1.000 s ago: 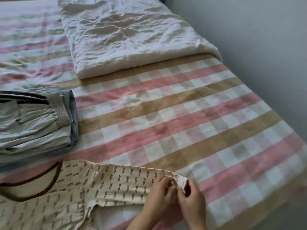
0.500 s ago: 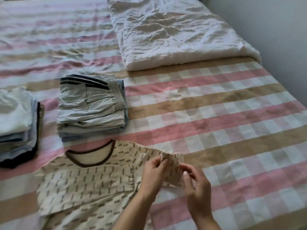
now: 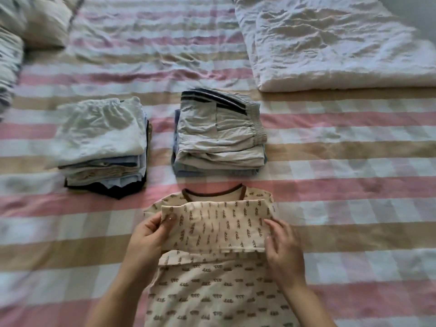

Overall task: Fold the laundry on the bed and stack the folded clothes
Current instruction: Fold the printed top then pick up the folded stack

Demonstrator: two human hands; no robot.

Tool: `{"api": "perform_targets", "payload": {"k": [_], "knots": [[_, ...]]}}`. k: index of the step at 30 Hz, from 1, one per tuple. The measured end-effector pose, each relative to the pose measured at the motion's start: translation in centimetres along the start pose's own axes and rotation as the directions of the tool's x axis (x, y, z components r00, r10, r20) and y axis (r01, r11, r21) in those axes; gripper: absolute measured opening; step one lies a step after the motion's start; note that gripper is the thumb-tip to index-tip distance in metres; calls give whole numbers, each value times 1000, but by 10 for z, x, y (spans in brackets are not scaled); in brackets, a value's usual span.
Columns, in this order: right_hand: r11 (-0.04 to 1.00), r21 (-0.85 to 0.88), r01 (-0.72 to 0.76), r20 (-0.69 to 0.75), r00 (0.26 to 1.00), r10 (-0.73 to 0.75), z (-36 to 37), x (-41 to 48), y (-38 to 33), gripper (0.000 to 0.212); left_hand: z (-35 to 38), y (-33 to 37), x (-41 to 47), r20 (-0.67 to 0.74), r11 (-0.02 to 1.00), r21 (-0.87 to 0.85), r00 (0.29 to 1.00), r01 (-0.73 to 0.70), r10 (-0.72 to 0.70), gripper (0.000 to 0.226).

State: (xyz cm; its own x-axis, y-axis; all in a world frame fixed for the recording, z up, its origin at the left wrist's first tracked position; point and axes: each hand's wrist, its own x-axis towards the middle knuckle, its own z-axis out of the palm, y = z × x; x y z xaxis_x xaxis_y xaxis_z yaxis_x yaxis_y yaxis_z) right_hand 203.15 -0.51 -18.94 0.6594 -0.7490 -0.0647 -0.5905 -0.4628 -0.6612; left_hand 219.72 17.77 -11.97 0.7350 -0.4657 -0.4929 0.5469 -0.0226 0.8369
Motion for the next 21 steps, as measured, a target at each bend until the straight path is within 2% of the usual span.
{"api": "perform_targets", "payload": {"k": [2,5,6,7,8,9,10,11,12,13,15,17,19,21], "knots": [[988,-154,32,92,996,-18,14,0,2,40,-19,-15,11,-81,997,2,993,82,-82,19],[946,-323,14,187,981,49,27,-1,10,48,-38,-38,26,-221,986,48,964,159,-145,14],[937,-349,0,187,980,70,29,-1,10,49,-43,-45,29,-291,982,120,951,143,-103,14],[931,-365,-13,163,983,78,30,-1,10,51,-46,-52,32,-360,963,250,933,99,-3,13],[929,-371,0,117,992,46,31,0,9,51,-46,-57,33,-403,897,440,902,46,152,11],[923,-381,50,77,997,-22,33,1,6,50,-44,-61,33,-388,760,650,857,-7,340,17],[913,-388,124,70,992,-105,35,2,3,50,-40,-65,32,-279,575,814,815,-80,508,29],[890,-404,211,95,977,-189,39,5,0,52,-34,-69,31,-111,405,896,791,-182,601,40],[868,-409,280,184,957,-222,43,7,-3,55,-28,-76,31,62,260,926,789,-274,611,47],[846,-418,333,269,934,-235,48,12,-1,57,-23,-83,30,211,149,926,802,-348,559,50],[804,-497,327,399,909,-122,55,20,9,60,-21,-95,32,349,25,921,852,-389,390,52],[756,-597,269,415,910,3,57,26,22,60,-32,-107,38,313,-81,950,915,-302,256,53],[766,-615,187,380,921,81,56,31,27,62,-43,-115,44,273,-190,953,941,-236,201,53],[774,-614,153,375,920,116,52,30,27,61,-46,-117,47,247,-242,949,953,-201,177,53]]}}
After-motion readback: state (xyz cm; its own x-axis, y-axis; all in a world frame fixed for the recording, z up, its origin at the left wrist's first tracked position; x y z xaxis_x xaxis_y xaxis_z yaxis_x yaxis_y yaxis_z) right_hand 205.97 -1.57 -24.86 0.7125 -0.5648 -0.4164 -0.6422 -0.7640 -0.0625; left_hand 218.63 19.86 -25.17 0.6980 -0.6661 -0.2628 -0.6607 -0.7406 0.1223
